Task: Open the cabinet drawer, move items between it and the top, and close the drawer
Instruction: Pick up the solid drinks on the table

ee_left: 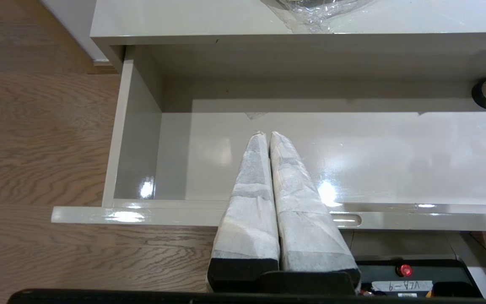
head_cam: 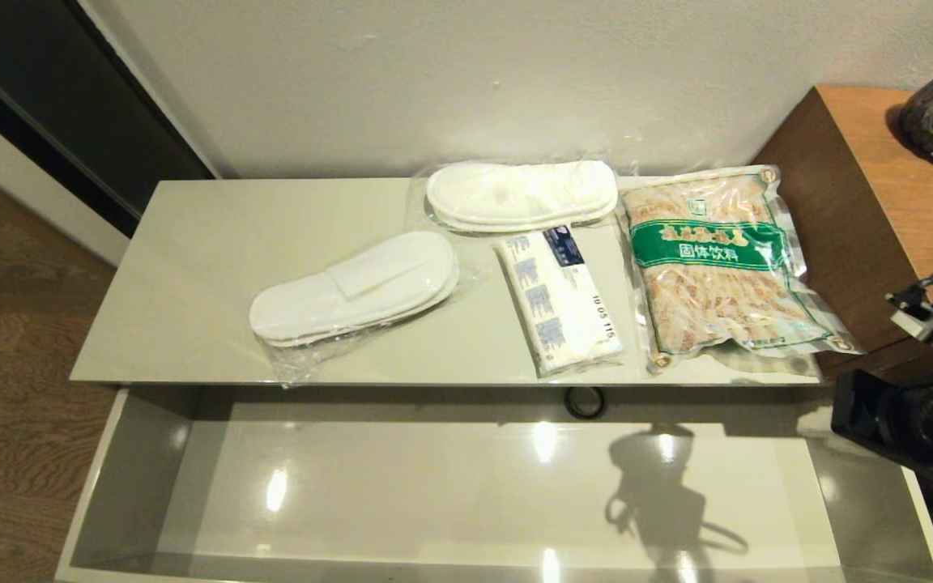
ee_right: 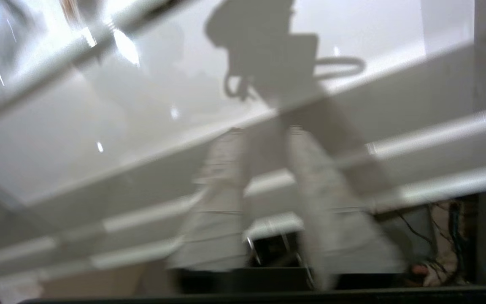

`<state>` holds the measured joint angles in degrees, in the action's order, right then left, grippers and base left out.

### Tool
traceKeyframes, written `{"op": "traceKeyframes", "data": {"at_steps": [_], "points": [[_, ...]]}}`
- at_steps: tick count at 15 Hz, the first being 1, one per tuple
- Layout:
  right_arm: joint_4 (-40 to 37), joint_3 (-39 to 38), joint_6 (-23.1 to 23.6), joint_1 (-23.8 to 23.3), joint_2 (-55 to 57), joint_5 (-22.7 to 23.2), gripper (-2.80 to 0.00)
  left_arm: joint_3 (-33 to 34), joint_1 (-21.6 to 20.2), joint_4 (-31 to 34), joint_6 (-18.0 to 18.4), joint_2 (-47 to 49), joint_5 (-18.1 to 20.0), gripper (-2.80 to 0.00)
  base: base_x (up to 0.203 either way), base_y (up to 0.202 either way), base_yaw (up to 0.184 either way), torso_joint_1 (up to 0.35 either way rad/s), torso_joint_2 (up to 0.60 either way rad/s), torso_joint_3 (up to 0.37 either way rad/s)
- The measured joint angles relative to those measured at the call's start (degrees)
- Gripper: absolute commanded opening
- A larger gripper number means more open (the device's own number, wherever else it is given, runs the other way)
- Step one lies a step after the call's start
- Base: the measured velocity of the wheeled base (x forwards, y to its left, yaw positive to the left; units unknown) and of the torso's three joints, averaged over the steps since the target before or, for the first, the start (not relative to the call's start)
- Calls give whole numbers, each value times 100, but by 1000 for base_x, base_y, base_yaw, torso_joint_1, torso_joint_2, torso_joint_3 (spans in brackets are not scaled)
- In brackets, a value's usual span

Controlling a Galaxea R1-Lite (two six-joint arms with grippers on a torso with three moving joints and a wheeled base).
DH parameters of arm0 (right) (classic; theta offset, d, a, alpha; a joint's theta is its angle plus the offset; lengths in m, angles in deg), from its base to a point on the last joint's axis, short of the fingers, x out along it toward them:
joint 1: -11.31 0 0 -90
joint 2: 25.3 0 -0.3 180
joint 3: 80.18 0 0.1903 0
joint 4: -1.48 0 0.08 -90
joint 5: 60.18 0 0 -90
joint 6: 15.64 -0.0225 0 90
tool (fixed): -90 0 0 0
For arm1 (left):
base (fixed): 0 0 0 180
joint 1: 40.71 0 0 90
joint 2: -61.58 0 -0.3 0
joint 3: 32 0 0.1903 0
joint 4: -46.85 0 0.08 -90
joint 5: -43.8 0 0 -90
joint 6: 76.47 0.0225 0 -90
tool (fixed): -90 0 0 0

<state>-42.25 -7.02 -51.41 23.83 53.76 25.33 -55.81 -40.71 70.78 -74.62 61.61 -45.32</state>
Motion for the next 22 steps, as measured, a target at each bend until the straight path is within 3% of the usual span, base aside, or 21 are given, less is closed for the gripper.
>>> {"op": "traceKeyframes", "data": {"at_steps": [3,10,14,18,22], "points": [[597,377,31,-294,574,-68,0,2,0,-14,-4,0,6,-280,0,0,0,0,0,0],[940,1116,-31,-404,1197,-558,0,2,2,1,-1,0,9,-280,0,0,0,0,0,0],[1060,1167,-63,-399,1529,-562,0,2,0,-4,-1,0,13,-280,0,0,0,0,0,0],[2089,1015,-47,-399,1877,-573,0,4,0,7,-4,0,16,-280,0,0,0,0,0,0],[2495,1035,-1,-395,2115,-574,0,-2,0,23,-1,0,17,-280,0,0,0,0,0,0]]}}
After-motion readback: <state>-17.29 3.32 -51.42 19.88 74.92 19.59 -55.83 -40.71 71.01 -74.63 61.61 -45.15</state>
